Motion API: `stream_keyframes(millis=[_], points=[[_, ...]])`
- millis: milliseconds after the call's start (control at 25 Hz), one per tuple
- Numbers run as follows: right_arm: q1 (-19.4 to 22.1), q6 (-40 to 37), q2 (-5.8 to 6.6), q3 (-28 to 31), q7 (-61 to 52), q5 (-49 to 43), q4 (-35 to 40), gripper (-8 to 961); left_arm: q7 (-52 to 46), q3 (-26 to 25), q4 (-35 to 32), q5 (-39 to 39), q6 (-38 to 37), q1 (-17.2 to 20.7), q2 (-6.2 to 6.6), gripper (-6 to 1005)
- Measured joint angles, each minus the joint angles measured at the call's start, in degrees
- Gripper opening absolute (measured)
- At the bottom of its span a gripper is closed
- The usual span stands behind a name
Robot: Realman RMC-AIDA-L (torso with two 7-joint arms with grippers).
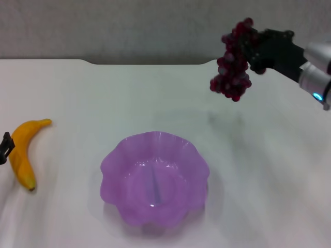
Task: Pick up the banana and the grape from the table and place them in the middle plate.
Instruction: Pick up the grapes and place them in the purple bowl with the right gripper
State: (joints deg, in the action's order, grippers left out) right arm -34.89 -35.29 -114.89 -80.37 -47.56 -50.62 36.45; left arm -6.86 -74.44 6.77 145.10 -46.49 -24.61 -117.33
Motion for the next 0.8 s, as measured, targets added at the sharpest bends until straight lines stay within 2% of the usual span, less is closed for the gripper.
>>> stream_keyframes(millis=[160, 440, 800], points=[[-1.61, -1.44, -0.18, -4.12, -0.44, -0.01, 0.02, 250, 0.00, 0.09, 0.00, 0.00, 0.00, -0.13, 0.00, 883], [-3.74, -8.36, -0.36, -13.55, -5.20, -0.01, 0.16, 248, -0.08, 0.09, 0.00, 0.00, 0.01, -0.27, 0.00, 883], [-3.67, -11.89, -0.60, -24.71, -10.38, 0.03, 0.21, 268, -0.16, 0.09, 0.14, 0.00, 0.10, -0.35, 0.00, 883]])
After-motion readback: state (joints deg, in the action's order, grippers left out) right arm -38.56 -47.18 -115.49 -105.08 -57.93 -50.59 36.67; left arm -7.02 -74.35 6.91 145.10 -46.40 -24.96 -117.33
